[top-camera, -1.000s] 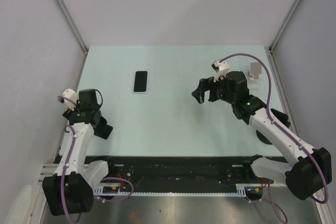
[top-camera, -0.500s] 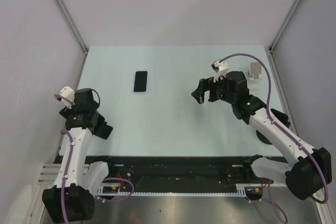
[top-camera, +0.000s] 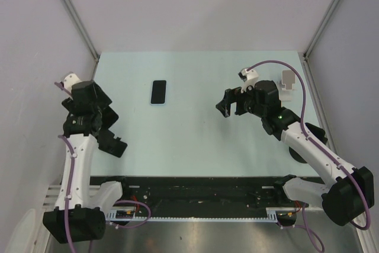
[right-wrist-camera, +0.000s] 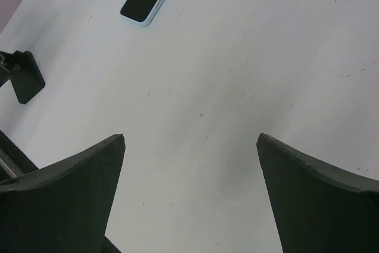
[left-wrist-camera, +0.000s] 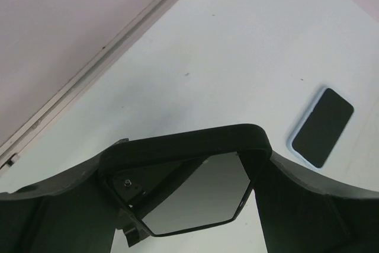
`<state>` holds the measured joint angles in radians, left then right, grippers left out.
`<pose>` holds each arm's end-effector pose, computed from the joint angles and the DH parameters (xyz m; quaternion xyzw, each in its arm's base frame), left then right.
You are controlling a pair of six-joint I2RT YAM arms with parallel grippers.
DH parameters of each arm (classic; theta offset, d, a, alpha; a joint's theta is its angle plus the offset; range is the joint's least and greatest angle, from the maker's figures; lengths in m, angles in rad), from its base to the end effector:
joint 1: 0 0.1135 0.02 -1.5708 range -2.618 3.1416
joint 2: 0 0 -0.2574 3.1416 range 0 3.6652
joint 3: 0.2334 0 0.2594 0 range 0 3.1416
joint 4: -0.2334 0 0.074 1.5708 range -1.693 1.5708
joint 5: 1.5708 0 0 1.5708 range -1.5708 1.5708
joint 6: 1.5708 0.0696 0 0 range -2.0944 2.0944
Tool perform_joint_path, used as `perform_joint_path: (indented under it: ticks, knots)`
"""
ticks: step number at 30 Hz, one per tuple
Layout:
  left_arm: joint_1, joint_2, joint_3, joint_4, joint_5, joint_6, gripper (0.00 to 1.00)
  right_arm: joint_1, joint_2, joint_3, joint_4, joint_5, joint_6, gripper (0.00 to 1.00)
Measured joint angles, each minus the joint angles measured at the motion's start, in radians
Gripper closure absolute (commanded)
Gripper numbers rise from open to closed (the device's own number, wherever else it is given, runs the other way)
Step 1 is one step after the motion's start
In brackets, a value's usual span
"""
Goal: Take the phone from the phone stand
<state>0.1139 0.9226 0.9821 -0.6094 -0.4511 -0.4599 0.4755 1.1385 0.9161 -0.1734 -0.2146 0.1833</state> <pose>0.2245 0.0562 0.3222 -0.3454 0.7847 0.1102 0.5027 0.2622 0.1517 0.2953 -0.1792 0.8101 0.2626 0.4926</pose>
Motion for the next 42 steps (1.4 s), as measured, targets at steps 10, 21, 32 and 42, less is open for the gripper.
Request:
perform_joint_path:
  ticks: [10,21,32,42]
  knots:
    - [-0.061,0.292,0.219,-0.011,0.2,0.164,0.98,0.0,0.0,0.0,-0.001,0.031,0.0,0.0]
    - [-0.132,0.716,0.483,-0.01,0.364,0.292,0.96,0.0,-0.003,0.0,-0.002,0.098,-0.011,0.01]
    - [-0.15,1.079,0.669,-0.006,0.41,0.383,0.93,-0.006,0.065,-0.003,-0.001,0.123,-0.031,0.0]
    - [-0.149,1.266,0.776,-0.015,0.403,0.42,0.8,-0.031,0.134,-0.004,0.002,0.119,-0.031,0.01]
